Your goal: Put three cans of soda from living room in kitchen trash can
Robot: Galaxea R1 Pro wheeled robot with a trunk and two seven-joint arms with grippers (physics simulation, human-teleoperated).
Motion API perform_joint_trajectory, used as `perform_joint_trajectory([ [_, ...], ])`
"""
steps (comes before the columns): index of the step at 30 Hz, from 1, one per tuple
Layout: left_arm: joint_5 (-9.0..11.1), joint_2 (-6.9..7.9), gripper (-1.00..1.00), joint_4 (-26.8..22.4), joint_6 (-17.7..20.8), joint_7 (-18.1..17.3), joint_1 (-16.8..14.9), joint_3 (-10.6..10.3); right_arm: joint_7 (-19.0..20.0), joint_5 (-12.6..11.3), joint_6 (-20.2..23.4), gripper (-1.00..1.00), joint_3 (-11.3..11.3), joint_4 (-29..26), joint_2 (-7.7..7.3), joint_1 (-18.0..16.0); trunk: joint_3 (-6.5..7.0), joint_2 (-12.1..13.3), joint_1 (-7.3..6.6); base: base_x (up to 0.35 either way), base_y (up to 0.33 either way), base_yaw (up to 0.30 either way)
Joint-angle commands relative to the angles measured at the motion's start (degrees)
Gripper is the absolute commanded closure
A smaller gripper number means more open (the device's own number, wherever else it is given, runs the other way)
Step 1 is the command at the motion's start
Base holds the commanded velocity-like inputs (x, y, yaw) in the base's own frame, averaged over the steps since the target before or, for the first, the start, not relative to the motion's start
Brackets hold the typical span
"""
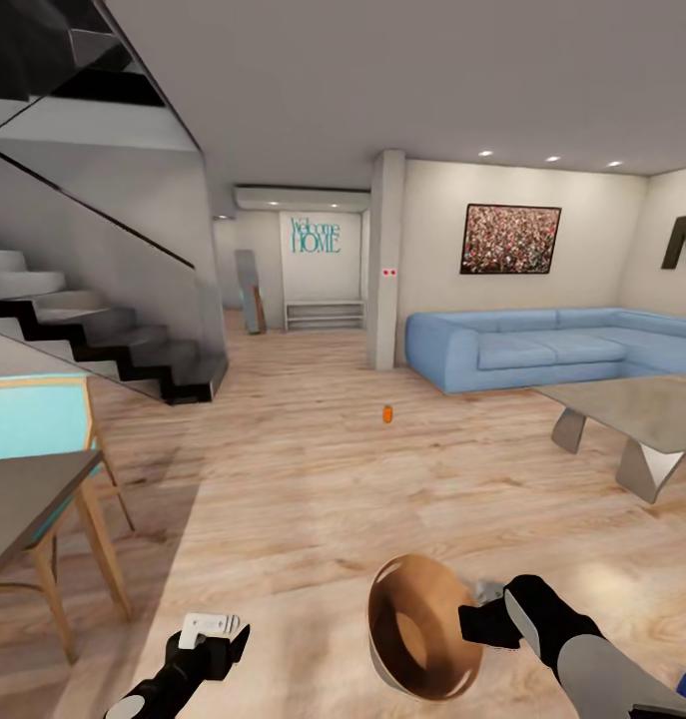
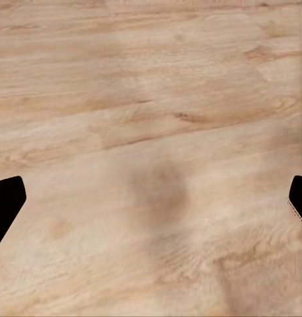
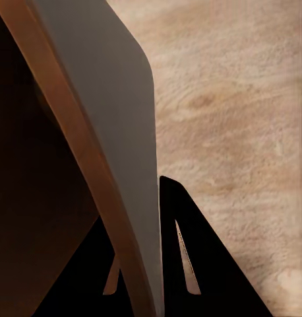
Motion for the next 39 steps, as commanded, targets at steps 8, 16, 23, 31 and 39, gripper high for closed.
perform_joint_trajectory([
  [8,-0.02,0.00,-1.00,0.00,0.00,0.00,0.00,0.00,0.49,-1.24,0.19,1.00,-0.32,-0.04,-0.02,-0.03,0.40,0.00,0.00,0.323,0.000,-0.223],
  [16,-0.13,0.00,-1.00,0.00,0.00,0.00,0.00,0.00,0.49,-1.24,0.19,1.00,-0.32,-0.04,0.01,-0.03,0.80,0.00,0.00,0.324,0.000,-0.226],
  [23,-0.06,0.00,-1.00,0.00,0.00,0.00,0.00,0.00,0.56,-1.27,0.23,1.00,-0.38,-0.04,0.02,-0.03,1.01,0.00,0.00,0.324,0.016,-0.135],
  [31,-0.01,0.00,-1.00,0.00,0.00,-0.05,0.00,0.00,0.57,-1.32,0.01,1.00,-0.40,-0.05,-0.03,-0.03,1.35,0.00,0.00,0.324,0.118,-0.102],
  [39,0.03,0.00,-1.00,0.00,0.02,-0.08,0.00,0.00,0.58,-1.32,0.09,1.00,-1.06,-0.06,-0.19,-0.03,1.90,0.00,0.00,0.321,0.148,-0.181],
])
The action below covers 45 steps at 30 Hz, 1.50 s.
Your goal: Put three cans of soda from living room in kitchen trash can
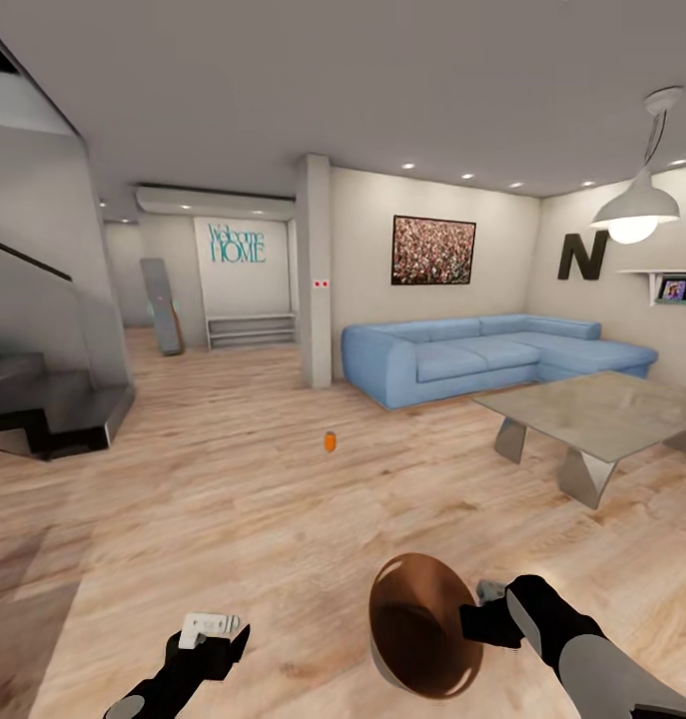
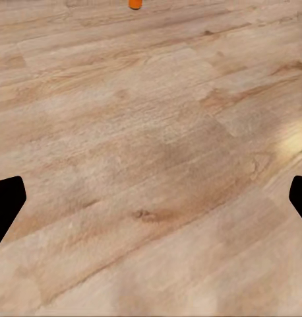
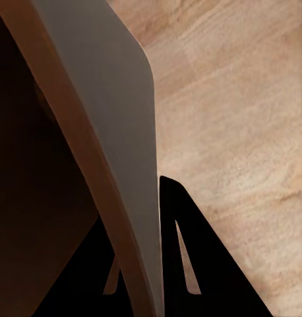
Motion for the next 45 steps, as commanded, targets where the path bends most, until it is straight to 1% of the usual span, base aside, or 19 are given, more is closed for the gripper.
perform_joint_trajectory([
  [1,0.00,0.00,-1.00,0.01,0.01,0.00,0.00,0.00,0.50,-1.45,0.23,1.00,-0.40,-0.07,-0.03,-0.03,0.08,0.00,0.00,0.308,0.179,-0.184],
  [13,0.00,0.00,-1.00,0.01,-0.01,0.00,0.00,0.00,0.50,-1.45,0.28,1.00,-0.51,-0.06,-0.17,-0.03,0.86,0.00,0.00,0.293,0.201,-0.173],
  [26,0.14,0.00,-1.00,0.01,-0.01,0.00,0.00,0.00,0.61,-1.38,0.15,1.00,-0.34,-0.12,0.12,-0.03,0.93,0.00,0.00,0.284,0.213,-0.014],
  [32,0.14,0.00,-1.00,0.01,-0.02,0.00,0.00,0.00,0.77,-1.44,0.48,1.00,-0.50,-0.08,0.15,-0.03,0.63,0.00,0.00,0.284,0.213,0.000],
  [45,-0.05,0.00,-1.00,0.01,-0.02,0.03,0.00,0.00,0.85,-1.48,0.58,1.00,-0.60,-0.04,0.00,-0.03,-0.51,0.00,0.00,0.284,0.213,0.000],
])
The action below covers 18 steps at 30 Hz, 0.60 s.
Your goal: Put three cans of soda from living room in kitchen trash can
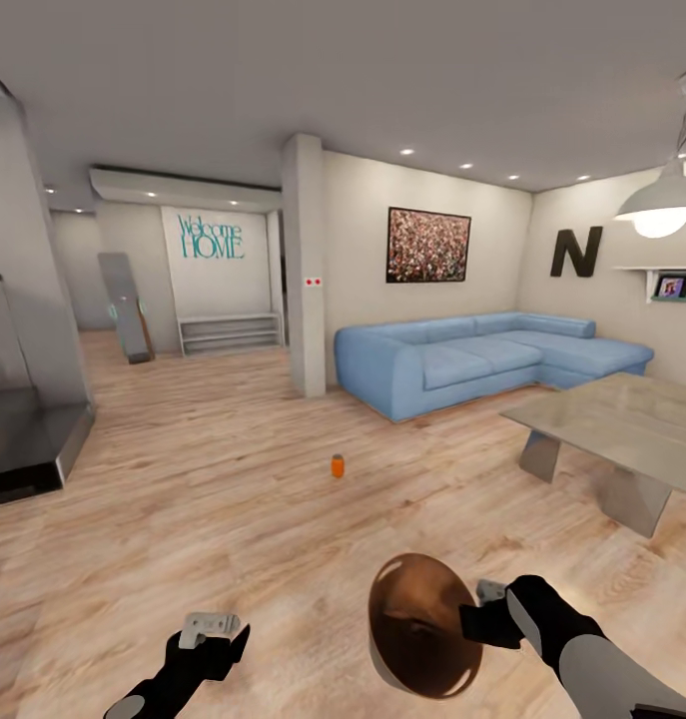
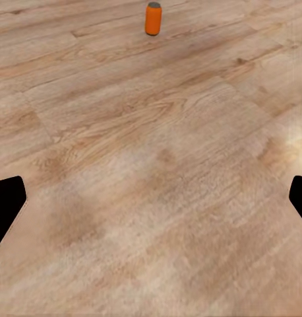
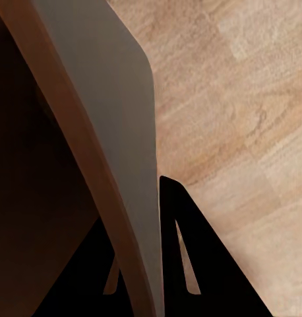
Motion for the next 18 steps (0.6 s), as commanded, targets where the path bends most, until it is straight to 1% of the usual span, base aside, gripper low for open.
perform_joint_trajectory([
  [1,0.01,0.00,-1.00,0.01,0.00,0.01,0.00,0.00,0.51,-1.37,0.21,1.00,-0.36,-0.06,0.00,-0.04,-0.08,-0.01,0.00,0.284,0.213,0.000],
  [7,0.14,0.00,-1.00,0.01,-0.03,0.04,0.00,0.00,0.58,-1.39,0.21,1.00,-0.36,-0.06,-0.01,-0.04,-0.63,-0.01,0.00,0.274,0.186,0.000],
  [18,0.29,0.00,-1.00,0.01,-0.06,0.05,0.00,0.00,0.60,-1.42,0.21,1.00,-0.36,-0.06,-0.04,-0.04,-1.63,-0.01,0.00,0.198,0.098,0.000],
])
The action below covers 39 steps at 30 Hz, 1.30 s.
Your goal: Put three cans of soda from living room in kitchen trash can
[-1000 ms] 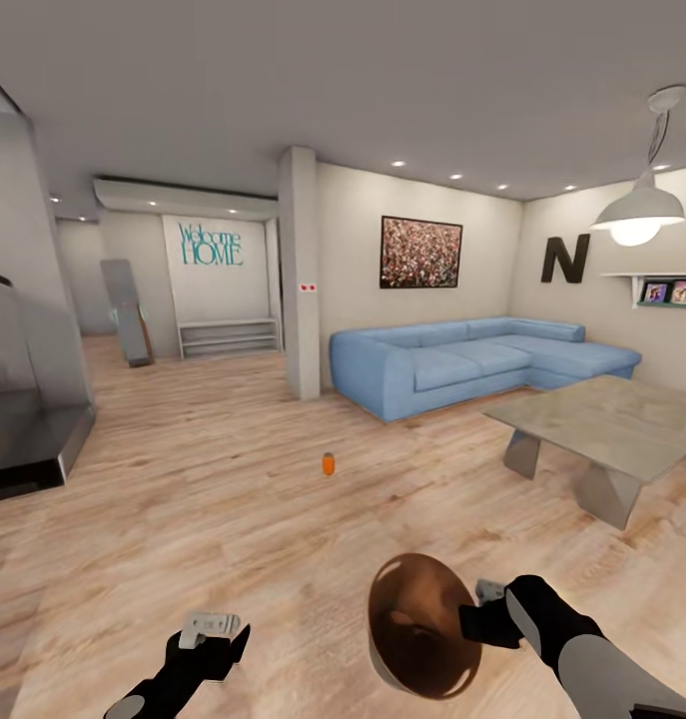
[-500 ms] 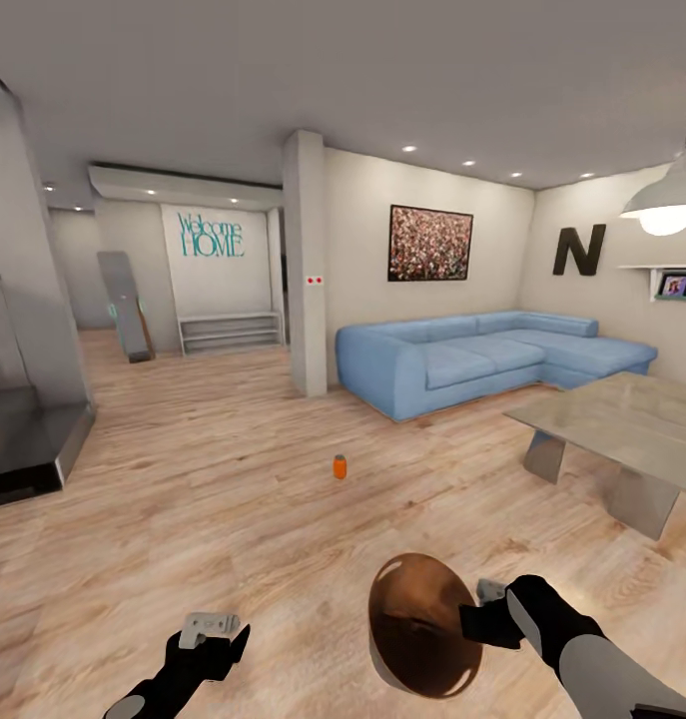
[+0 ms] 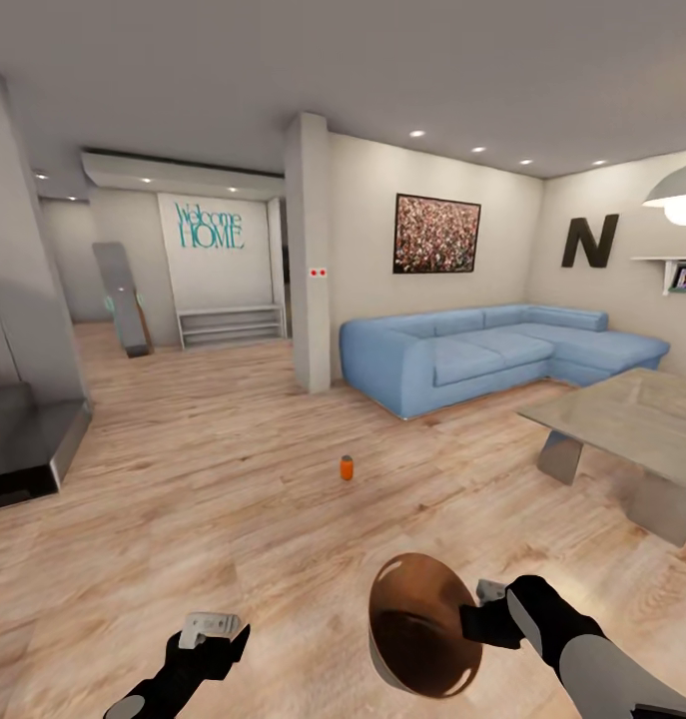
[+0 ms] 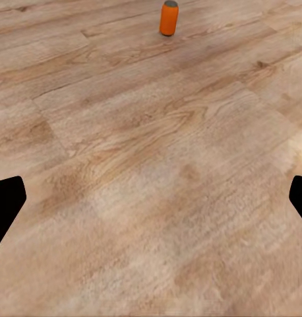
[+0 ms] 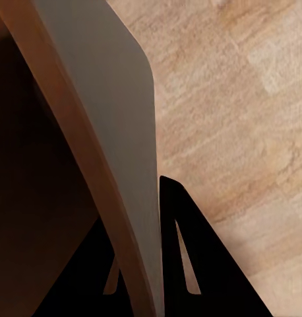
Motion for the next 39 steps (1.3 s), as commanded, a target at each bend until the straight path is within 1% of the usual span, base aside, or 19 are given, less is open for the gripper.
perform_joint_trajectory([
  [1,0.01,0.00,-1.00,0.00,0.02,0.00,0.00,0.00,0.51,-1.35,0.21,1.00,-0.33,-0.05,0.01,-0.03,-0.09,-0.01,0.00,0.184,0.085,0.000],
  [9,0.08,0.00,-1.00,-0.14,-0.03,0.00,0.00,0.00,0.56,-1.37,0.21,1.00,-0.27,-0.06,-0.02,-0.03,-0.76,-0.01,0.00,0.091,0.042,0.000],
  [17,0.17,0.00,-1.00,-0.09,0.04,-0.12,0.00,0.01,0.57,-1.37,0.21,1.00,-0.25,-0.06,-0.05,-0.03,-0.91,-0.01,0.00,0.087,0.055,-0.038],
  [29,0.20,0.05,-1.00,-0.08,0.11,-0.17,0.00,0.08,0.65,-1.45,0.21,1.00,-0.46,-0.05,-0.14,-0.03,-0.93,-0.01,0.00,0.239,0.197,-0.219],
  [34,0.20,0.06,-1.00,-0.10,0.10,-0.18,0.00,0.07,0.65,-1.39,0.21,1.00,-2.12,-0.05,-0.16,-0.03,-0.93,-0.01,0.00,0.255,0.220,-0.245],
  [39,0.20,0.08,-1.00,-0.16,0.13,-0.18,0.00,0.07,0.66,-1.38,0.21,1.00,-2.77,-0.05,-0.20,-0.03,-0.93,-0.01,0.00,0.257,0.222,-0.249],
])
